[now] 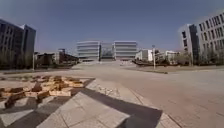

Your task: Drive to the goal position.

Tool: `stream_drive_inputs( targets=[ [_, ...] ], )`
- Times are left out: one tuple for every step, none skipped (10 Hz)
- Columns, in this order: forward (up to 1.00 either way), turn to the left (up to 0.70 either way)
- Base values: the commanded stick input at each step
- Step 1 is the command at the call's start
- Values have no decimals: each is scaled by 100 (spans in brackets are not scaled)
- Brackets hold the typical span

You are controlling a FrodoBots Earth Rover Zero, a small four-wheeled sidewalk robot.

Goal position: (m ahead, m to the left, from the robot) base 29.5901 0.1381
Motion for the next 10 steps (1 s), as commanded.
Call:
stream_drive_inputs(
  targets=[
    [70,0],
    [70,0],
    [70,0],
    [70,0],
    [70,0],
    [70,0],
    [70,0],
    [70,0],
    [70,0],
    [70,0]
  ],
)
